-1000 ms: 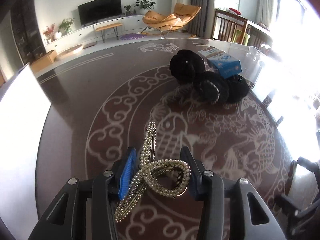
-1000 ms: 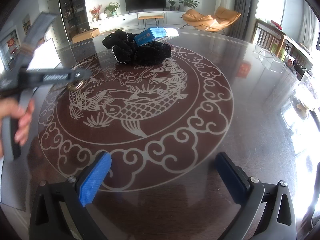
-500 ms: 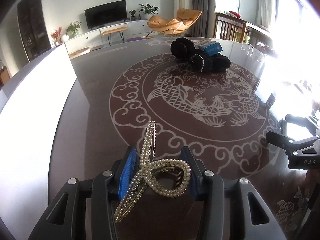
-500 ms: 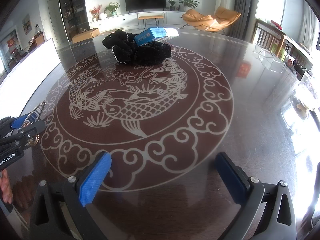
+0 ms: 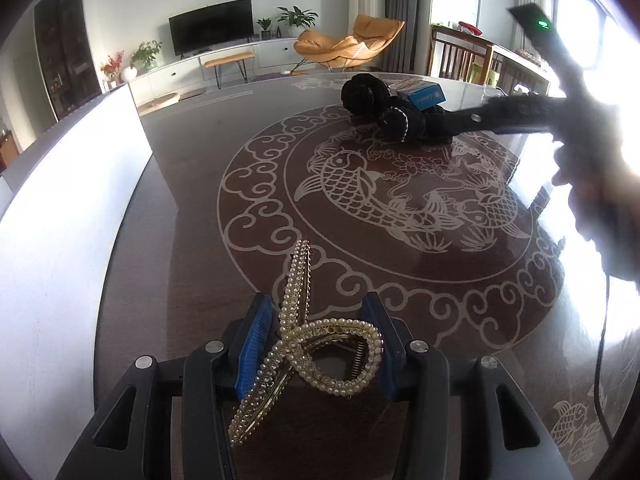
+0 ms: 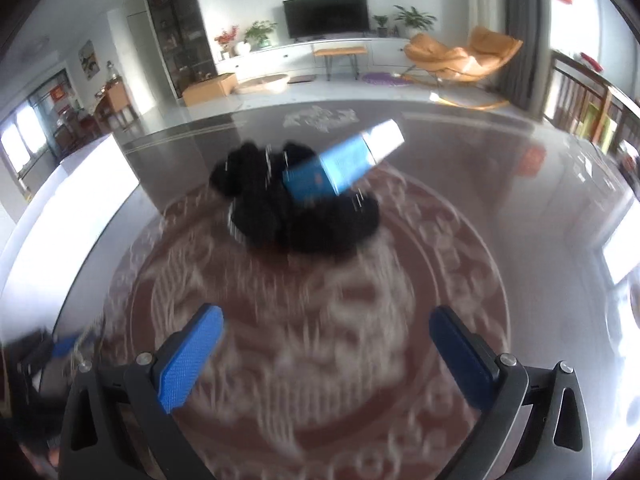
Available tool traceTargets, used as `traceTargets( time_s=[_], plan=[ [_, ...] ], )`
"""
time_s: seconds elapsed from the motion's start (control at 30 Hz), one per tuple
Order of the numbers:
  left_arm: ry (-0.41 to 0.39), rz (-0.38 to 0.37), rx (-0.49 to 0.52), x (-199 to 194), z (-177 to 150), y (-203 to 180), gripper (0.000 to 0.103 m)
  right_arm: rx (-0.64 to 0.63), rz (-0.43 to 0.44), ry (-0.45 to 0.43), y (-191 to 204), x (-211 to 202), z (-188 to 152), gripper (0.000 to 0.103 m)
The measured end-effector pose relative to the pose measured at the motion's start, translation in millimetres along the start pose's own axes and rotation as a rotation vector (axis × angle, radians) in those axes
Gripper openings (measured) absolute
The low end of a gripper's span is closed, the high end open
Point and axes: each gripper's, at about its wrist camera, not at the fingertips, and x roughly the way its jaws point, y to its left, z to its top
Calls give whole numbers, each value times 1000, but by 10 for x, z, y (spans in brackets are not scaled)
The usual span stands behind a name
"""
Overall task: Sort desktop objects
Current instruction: 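Move the right tool to the black fuzzy hats and pull one toward the left tool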
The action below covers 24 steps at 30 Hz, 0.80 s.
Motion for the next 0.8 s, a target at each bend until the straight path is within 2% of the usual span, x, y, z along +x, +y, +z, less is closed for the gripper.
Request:
traceTargets(
  time_s=[0.13,0.17,0.2,0.23,0.27,0.33,0.37,0.4,0.57,0.6,0.63,0.7,0.77,0.8],
  plan=[
    [0,0,0,0,-1,-1,48,12,61,43,-61,378,277,103],
    [0,0,0,0,-1,-1,48,10,93,52,-62,436,289,98],
    [0,0,0,0,-1,0,48,3,126,65,-50,470,281,85],
    [0,0,0,1,0,0,48,-16,146,87,-15,503,260,83],
    [0,0,0,2,-1,-1,48,-56,130,84,53,496,235,77],
    [0,0,-1,6,7,-4,48,-92,164,95,137,451,159,61],
    [0,-1,-1,8,7,-2,48,-100,194,104,183,400,91,38],
    [0,-1,-1,9,7,-2,48,-111,222,115,226,346,23,26],
    [0,0,-1,10,6,-3,48,-182,318,166,429,-15,-378,27],
    [0,0,-1,11,6,-3,48,-167,349,180,420,-81,-426,31],
    [0,0,-1,8,5,-3,48,-151,372,190,411,-138,-455,37],
    [0,0,-1,7,4,-3,48,-159,344,176,408,-219,-419,81],
    [0,0,-1,8,4,-3,48,-235,241,113,466,-305,-359,94],
    [0,-1,-1,7,3,-3,48,-270,224,100,524,-311,-326,94]
  ],
)
